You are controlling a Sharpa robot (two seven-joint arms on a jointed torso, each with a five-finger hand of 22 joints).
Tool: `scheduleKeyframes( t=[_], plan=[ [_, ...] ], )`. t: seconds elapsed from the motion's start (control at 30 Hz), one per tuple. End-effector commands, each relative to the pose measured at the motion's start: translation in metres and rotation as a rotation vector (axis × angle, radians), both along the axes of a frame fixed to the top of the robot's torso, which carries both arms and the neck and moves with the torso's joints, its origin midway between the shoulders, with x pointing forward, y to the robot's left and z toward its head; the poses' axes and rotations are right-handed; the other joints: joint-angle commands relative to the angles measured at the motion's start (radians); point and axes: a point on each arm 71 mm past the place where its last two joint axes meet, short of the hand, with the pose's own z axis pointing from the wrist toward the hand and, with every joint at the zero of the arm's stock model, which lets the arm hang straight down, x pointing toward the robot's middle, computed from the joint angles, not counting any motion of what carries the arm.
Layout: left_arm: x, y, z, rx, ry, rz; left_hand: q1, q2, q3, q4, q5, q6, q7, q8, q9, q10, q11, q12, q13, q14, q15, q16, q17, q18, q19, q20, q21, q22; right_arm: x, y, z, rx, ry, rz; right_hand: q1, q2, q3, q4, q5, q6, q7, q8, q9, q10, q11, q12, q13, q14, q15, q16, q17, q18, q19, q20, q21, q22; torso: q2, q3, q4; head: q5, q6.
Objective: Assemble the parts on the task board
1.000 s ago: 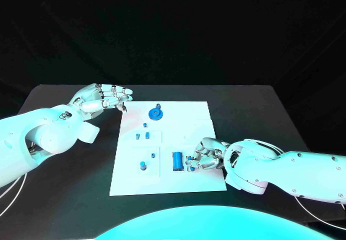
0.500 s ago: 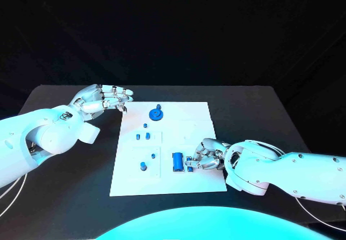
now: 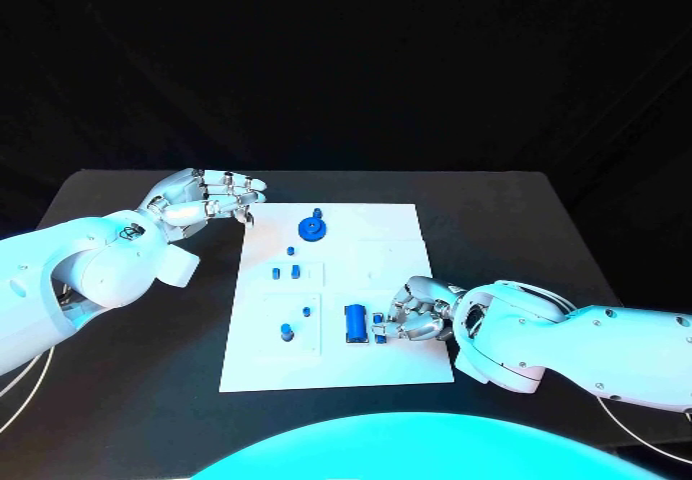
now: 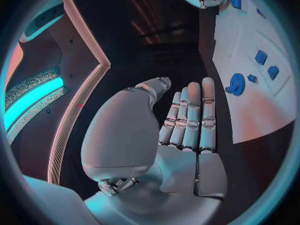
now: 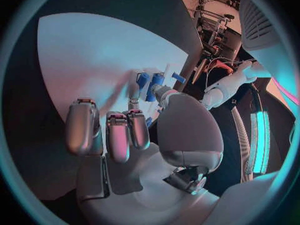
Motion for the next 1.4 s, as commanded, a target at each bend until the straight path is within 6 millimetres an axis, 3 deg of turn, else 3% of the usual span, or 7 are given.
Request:
scheduleKeyframes(
  t=[0.03, 0.23, 1.4],
  plan=[
    [-0.0005, -0.0013, 0.0002, -0.006, 0.000, -0.017, 0.004, 0.009, 0.003, 0.001, 0.001, -0.007, 0.005, 0.004, -0.002, -0.009, -0.001, 0.006, -0.001, -0.001, 0.005, 0.000, 0.001, 0.014, 0.008, 0.001, -0.003, -0.001, -0.0032, -0.0001, 0.0013, 0.017, 0.005, 0.027, 0.003, -0.009, -0.013, 0.003, -0.005, 0.000, 0.003, -0.007, -0.002, 0.052, 0.000, 0.002, 0.181, 0.100, -0.002, 0.004, 0.236, -0.005, 0.033, -0.006, 0.000, 0.189, 0.000, 0.0006, -0.0001, 0.001, 0.000],
    [-0.0006, -0.0015, -0.0001, -0.007, 0.000, -0.017, 0.005, 0.010, 0.004, 0.001, 0.001, -0.007, 0.005, 0.004, -0.002, -0.010, -0.001, 0.006, -0.001, -0.002, 0.005, 0.000, 0.002, 0.014, 0.008, 0.001, -0.004, -0.002, -0.0051, -0.0064, 0.0007, 0.005, 0.024, 0.037, 0.027, -0.019, -0.028, -0.003, -0.003, 0.000, 0.002, -0.007, -0.004, 0.052, -0.001, 0.002, 0.182, 0.100, -0.003, 0.004, 0.236, -0.005, 0.033, -0.006, 0.001, 0.189, -0.001, -0.0005, -0.0006, 0.000, 0.000],
    [-0.0005, -0.0040, -0.0003, -0.010, -0.002, -0.022, 0.005, 0.010, 0.004, 0.001, 0.001, -0.007, 0.005, 0.004, -0.002, -0.010, -0.001, 0.006, -0.001, -0.002, 0.005, 0.000, 0.002, 0.014, 0.008, 0.001, -0.004, -0.002, 0.0021, -0.0026, -0.0069, -0.023, 0.007, 0.036, 0.099, -0.005, -0.029, -0.019, 0.000, 0.001, -0.002, -0.008, -0.009, 0.052, -0.004, 0.002, 0.183, 0.101, -0.004, 0.005, 0.238, -0.006, 0.034, -0.007, 0.004, 0.190, 0.000, 0.0002, 0.0009, 0.001, -0.001]
  ],
)
